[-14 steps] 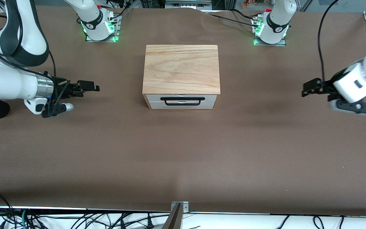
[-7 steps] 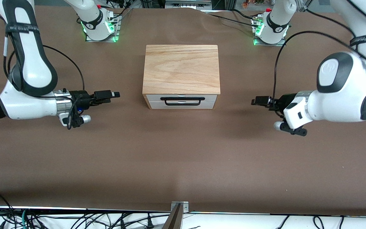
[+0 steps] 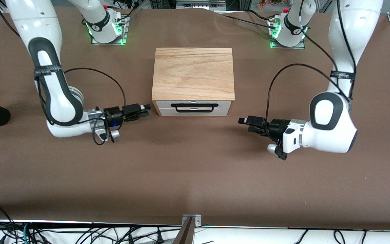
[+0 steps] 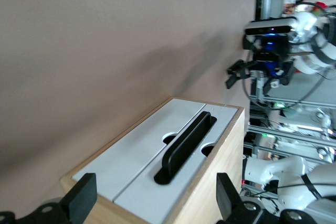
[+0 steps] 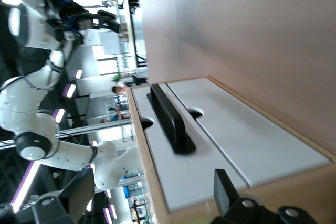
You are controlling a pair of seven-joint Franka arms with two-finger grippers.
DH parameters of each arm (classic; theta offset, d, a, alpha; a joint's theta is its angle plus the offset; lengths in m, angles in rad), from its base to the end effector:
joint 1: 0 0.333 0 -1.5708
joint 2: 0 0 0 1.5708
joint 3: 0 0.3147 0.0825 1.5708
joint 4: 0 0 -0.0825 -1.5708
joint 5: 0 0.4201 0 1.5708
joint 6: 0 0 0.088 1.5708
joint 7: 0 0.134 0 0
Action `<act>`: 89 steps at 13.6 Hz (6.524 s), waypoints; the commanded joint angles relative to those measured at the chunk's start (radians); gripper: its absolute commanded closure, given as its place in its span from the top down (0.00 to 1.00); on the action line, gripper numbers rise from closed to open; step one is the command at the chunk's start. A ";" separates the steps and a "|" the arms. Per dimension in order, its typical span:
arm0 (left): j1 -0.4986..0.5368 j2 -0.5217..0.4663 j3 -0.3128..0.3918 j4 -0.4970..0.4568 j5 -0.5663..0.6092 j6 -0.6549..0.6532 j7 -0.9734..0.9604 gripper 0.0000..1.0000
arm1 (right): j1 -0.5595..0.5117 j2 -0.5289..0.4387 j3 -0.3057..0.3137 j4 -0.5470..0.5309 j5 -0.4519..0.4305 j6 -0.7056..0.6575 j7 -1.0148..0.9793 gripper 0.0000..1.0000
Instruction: Pull top drawer with both arms simultaneously
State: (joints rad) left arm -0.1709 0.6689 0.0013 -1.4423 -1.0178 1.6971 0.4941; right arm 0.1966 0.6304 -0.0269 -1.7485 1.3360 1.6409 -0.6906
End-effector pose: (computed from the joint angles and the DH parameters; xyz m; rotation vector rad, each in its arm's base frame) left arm 0.6911 -0.2237 0.2748 2.0957 -0.3114 -0.2506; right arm 0.6167 0.2327 0.1993 -1.8024 -0.1568 0.3009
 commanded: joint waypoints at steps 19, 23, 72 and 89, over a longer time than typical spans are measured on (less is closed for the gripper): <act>-0.053 -0.006 -0.118 -0.403 -0.512 0.131 0.580 0.56 | 0.150 0.104 0.001 -0.014 0.239 0.102 -0.380 0.37; -0.053 -0.009 -0.119 -0.397 -0.510 0.127 0.586 0.15 | 0.153 0.104 0.001 -0.014 0.267 0.100 -0.403 0.20; -0.002 0.310 -0.041 0.263 -0.345 0.179 0.232 1.00 | 0.096 0.264 -0.047 0.402 0.203 0.198 -0.094 1.00; 0.106 -0.168 -0.006 0.246 0.852 0.041 0.057 1.00 | 0.099 -0.218 -0.255 0.402 -1.030 -0.060 0.163 1.00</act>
State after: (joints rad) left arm -0.0775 0.5864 -0.0018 -1.1526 -0.2621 1.7440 0.5566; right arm 0.2859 0.4784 -0.2691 -1.3212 0.3808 1.6404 -0.5414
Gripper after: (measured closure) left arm 0.000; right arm 0.000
